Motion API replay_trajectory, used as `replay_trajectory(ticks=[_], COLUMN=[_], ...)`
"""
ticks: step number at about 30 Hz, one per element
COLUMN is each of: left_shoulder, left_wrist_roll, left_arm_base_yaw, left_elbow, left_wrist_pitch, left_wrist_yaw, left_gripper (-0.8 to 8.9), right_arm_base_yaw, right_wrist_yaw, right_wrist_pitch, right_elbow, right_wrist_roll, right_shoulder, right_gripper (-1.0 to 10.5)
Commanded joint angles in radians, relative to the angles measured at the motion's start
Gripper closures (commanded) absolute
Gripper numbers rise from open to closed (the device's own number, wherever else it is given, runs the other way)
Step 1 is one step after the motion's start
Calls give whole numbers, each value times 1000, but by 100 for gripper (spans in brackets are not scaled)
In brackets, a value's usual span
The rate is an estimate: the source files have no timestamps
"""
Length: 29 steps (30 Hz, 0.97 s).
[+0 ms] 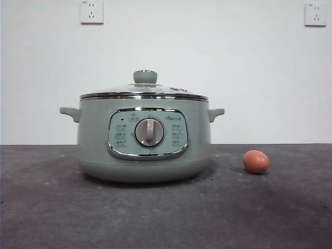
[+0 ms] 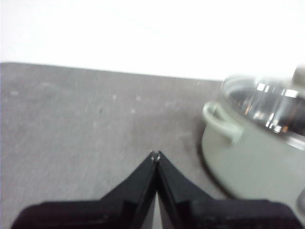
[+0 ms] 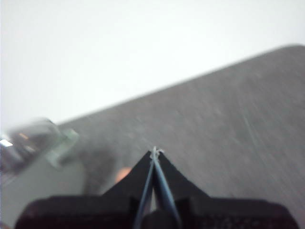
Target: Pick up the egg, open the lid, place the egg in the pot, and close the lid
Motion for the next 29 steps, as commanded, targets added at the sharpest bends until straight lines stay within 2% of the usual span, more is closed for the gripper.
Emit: replay_trajectory(ticks=[1, 5, 12, 16, 22, 29], left_shoulder=[35, 117, 279, 356, 422, 442], left_wrist_roll=[-37, -33, 33, 99, 137, 153], left_arm_base_yaw=[2, 2, 2, 2, -10, -34], left_elbow=[61, 196, 446, 584, 736, 788], left_wrist_pitch=[-11, -98, -300, -434, -560, -628], left_wrist_yaw=[4, 69, 247, 314, 322, 322], left_gripper=[820, 820, 820, 820, 820, 819], right_arm_base_yaw=[1, 1, 1, 1, 1, 1], right_wrist_yaw=[-34, -80, -207, -245, -287, -288], right_wrist_pitch=[-4, -118, -403, -579, -776, -895], right_elbow=[74, 220, 527, 702, 900, 986], right_wrist_roll=[24, -6, -190, -269, -334, -400], right_shoulder=[38, 130, 328, 430, 544, 600], right_gripper=[958, 958, 958, 958, 958, 957])
